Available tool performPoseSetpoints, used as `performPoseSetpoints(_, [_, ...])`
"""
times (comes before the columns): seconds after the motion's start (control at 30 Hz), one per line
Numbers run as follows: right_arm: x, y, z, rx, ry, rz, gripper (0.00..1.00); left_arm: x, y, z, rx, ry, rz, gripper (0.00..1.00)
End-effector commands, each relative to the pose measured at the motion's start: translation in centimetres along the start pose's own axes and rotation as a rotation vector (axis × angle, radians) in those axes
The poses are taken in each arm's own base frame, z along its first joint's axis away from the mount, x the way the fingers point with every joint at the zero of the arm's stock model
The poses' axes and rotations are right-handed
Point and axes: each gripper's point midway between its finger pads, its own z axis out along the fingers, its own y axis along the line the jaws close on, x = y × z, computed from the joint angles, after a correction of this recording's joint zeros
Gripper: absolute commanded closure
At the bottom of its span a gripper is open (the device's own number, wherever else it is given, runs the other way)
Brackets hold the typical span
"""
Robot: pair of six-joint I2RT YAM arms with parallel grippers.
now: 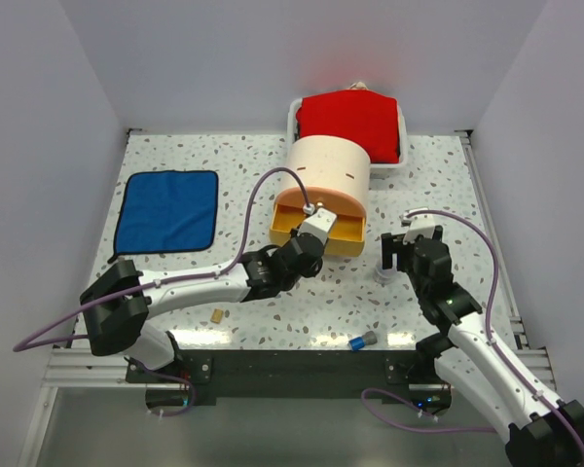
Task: Sort the stationery into containers
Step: Open the drawer in the storage box.
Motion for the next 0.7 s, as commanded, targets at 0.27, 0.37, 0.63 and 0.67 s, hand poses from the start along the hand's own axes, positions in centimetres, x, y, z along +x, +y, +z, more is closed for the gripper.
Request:
performPoseSetpoints(0.27, [-0.7,0.5,0.5,-0.018,-0.026,0.01,0.15,-3.1,0.2,-2.0,0.046,-0.046,0.06,1.0])
performPoseSetpoints(0.37, [-0.6,0.5,0.5,-0.02,-0.02,0.009,0.15,-1.7,-0.5,-2.4,0.085,-0.015,0.058,1.0])
performPoseSetpoints(0.63, [-0.5,0.4,0.6,-0.014,-0.02,0.009,0.15,0.1,-2.1,-2.8,0.156,0.021,0.048,1.0])
performPoseSetpoints(0.67, [-0.5,0.4,0.6,-0.014,-0.019,0.009,0.15,0.2,-2.1,-2.7,0.157,0.018,0.043,1.0])
